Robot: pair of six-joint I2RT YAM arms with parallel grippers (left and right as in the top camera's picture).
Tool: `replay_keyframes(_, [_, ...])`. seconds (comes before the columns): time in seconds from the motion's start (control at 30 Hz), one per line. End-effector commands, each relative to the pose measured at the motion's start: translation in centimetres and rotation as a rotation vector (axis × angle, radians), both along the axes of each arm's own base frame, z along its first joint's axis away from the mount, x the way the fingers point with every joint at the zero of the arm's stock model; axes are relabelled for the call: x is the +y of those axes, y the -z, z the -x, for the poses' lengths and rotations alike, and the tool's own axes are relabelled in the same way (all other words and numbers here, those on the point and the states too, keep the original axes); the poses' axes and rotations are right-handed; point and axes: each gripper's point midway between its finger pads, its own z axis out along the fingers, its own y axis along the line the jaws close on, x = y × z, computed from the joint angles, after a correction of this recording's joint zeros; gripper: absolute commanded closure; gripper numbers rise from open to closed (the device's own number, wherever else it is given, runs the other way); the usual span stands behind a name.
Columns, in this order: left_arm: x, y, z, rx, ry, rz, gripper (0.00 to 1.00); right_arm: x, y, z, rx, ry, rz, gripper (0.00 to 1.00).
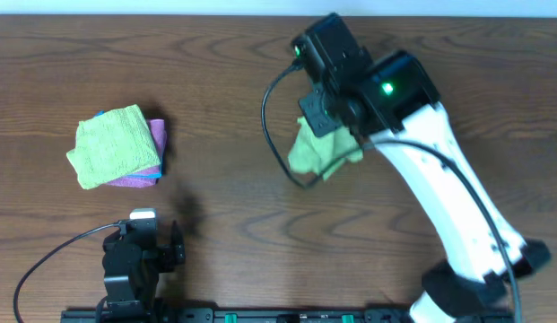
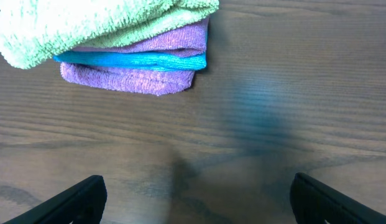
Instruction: Fold the cloth
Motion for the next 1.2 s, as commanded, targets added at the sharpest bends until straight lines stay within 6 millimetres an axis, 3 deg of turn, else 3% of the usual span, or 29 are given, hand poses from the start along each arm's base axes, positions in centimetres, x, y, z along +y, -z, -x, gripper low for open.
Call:
replay_keyframes(0.0, [-0.1, 0.6, 0.1, 0.013, 0.002, 0.004, 0.05, -0.3, 2.2, -2.4, 0.034, -0.005, 0.010, 0.99])
replay_keyframes(0.27, [-0.1, 0.6, 0.1, 0.013, 0.002, 0.004, 0.04, -1.3, 6.7, -10.9, -0.039, 0.044, -0.004, 0.99])
replay_keyframes(0.57, [-0.1, 0.6, 0.1, 0.013, -0.002, 0.011, 0.05, -5.4, 11.0, -21.3, -0.221, 0.163, -0.014, 0.98])
replay_keyframes(0.63, [-0.1, 0.6, 0.1, 0.011, -0.012, 0.024, 0.05, -7.1, 11.8, -23.0, -0.267, 0.215, 0.021, 0.79])
replay_keyframes(0.7, [-0.1, 0.6, 0.1, 0.010, -0.018, 0.033, 0.05, -8.3, 12.3, -24.2, -0.306, 0.259, 0.059, 0.51])
replay_keyframes(0.87, [-0.1, 0.6, 0.1, 0.010, -0.020, 0.034, 0.05, -9.6, 10.8, -24.9, -0.379, 0.317, 0.112, 0.22])
replay_keyframes(1.0, [-0.1, 0.6, 0.1, 0.010, -0.020, 0.034, 0.05, -8.6, 8.5, -22.8, -0.359, 0.337, 0.058, 0.15])
replay_keyframes(1.17, [-0.1, 0.6, 0.1, 0.010, -0.020, 0.034, 0.05, -5.5, 6.5, -18.0, -0.225, 0.270, -0.075, 0.18])
